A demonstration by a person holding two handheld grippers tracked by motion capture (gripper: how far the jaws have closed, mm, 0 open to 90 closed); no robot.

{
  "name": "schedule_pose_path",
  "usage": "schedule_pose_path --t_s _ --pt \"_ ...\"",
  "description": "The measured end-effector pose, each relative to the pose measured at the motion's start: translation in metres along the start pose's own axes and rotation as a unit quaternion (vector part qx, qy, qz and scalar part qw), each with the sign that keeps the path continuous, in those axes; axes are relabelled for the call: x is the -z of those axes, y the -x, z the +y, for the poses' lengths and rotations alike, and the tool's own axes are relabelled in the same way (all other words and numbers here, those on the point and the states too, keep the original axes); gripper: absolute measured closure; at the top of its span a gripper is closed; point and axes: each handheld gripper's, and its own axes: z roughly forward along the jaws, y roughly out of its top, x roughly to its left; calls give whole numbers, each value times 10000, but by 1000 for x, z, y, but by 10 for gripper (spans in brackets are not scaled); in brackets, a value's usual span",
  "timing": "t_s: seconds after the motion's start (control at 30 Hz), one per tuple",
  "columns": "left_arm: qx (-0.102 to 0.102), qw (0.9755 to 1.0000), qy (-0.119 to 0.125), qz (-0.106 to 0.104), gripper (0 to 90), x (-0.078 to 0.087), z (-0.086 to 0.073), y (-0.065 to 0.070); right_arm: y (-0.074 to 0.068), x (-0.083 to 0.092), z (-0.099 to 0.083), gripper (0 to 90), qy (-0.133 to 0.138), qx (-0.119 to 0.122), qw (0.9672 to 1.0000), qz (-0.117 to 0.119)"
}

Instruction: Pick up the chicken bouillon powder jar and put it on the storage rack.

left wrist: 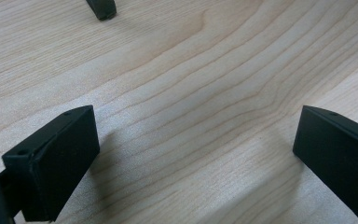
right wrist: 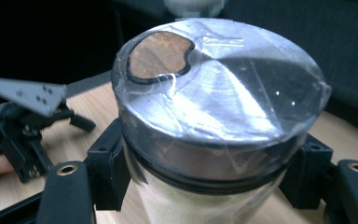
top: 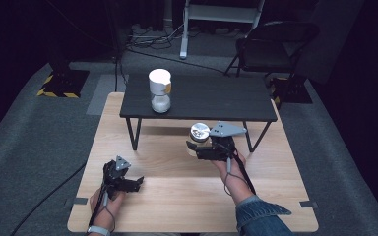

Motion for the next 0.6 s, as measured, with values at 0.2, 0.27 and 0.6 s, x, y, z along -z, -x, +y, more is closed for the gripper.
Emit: schedule_pose_path --t_s 0.2,0.27,0.6 --pt "-2 10000 -2 1 3 0 0 0 2 7 35 306 109 76 9999 -77" --pt "-2 10000 -2 1 2 0 0 0 3 9 49 305 124 99 9998 -123" --pt "0 10000 4 5 3 0 0 0 19 -2 90 306 150 73 9992 -372"
